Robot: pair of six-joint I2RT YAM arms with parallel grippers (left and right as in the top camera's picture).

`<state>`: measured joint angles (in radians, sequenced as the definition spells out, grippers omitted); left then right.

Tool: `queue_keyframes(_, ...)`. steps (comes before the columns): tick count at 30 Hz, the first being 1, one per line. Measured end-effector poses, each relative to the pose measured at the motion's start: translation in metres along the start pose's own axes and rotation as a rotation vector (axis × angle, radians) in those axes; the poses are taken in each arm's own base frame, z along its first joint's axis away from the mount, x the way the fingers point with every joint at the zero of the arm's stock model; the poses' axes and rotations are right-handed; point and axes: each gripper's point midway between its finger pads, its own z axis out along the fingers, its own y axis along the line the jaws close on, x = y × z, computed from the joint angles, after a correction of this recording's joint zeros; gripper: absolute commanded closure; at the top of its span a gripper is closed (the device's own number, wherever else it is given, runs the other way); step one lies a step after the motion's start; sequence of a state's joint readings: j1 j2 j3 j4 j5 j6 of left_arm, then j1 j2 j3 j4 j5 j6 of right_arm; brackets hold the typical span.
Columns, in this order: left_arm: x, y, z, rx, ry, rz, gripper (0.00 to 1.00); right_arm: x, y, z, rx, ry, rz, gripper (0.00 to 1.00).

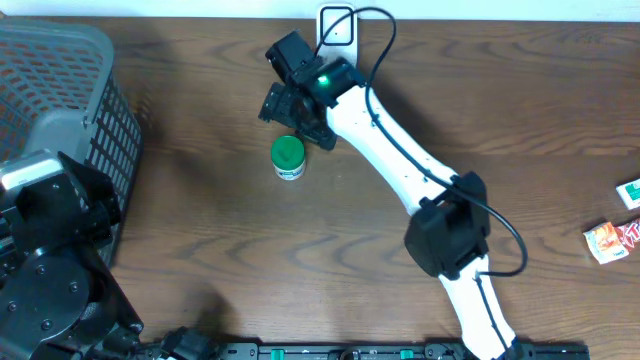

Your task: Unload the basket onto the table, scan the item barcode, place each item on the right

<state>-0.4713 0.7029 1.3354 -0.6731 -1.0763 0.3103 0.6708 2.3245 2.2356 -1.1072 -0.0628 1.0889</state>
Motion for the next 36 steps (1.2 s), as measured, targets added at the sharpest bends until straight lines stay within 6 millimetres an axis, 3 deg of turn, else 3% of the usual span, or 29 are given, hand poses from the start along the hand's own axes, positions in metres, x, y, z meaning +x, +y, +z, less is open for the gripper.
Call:
queue_keyframes(4,0.0,0.0,0.0,0.0,0.0,0.0,0.02,0.007,0.003,0.016,0.007,0.006,0.042,0.01)
queue_keyframes(12,0.0,0.0,0.0,0.0,0.0,0.0,0.02,0.023,0.014,0.019,-0.008,0.01,0.085,0.01)
queue_keyframes(25,0.0,0.0,0.0,0.0,0.0,0.0,0.02,0.038,-0.009,0.06,0.093,0.079,0.113,0.01)
queue_keyframes(36,0.0,0.0,0.0,0.0,0.0,0.0,0.02,0.045,-0.008,0.061,0.093,0.098,0.107,0.01)
